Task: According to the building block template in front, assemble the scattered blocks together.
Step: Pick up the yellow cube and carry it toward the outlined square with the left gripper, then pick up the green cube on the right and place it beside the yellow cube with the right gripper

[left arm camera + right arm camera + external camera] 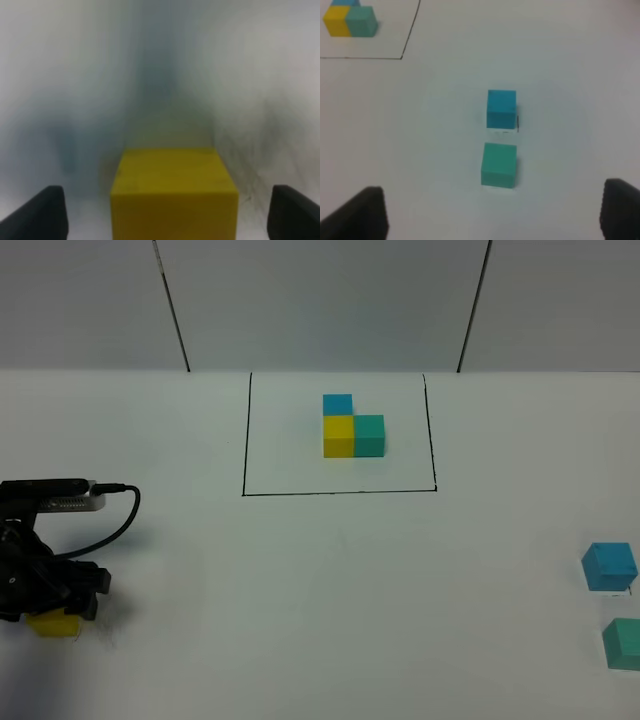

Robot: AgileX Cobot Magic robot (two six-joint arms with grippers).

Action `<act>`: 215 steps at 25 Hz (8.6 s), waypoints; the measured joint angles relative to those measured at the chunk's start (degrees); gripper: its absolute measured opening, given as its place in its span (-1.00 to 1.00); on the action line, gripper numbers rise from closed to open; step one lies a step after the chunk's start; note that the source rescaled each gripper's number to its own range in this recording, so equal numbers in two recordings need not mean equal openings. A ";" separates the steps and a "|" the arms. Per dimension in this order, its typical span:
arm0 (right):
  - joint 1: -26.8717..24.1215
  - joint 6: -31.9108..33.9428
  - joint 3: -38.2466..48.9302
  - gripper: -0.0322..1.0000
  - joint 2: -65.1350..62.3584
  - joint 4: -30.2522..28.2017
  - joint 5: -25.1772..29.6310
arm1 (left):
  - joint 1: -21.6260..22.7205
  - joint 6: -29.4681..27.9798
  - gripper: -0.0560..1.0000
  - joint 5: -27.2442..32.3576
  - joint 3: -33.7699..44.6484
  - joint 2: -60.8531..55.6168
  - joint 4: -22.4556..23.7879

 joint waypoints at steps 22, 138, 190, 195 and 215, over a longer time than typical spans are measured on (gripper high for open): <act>0.00 0.00 0.00 0.48 0.00 0.00 0.00 | -10.58 34.26 -0.89 11.33 -15.87 0.03 -4.73; 0.00 0.00 0.00 0.48 0.00 0.00 0.00 | -7.49 14.29 0.64 42.09 -25.70 -84.07 17.98; 0.00 0.00 0.00 0.48 0.00 0.00 0.00 | -1.79 -2.42 -0.43 34.61 16.29 -98.15 4.05; 0.00 0.00 0.00 0.48 0.00 0.00 0.00 | -1.79 -2.42 -0.49 34.61 16.29 -98.15 4.05; 0.00 2.62 -2.73 0.74 17.74 -3.94 -1.20 | -1.79 -2.42 -0.50 34.61 16.29 -98.15 4.05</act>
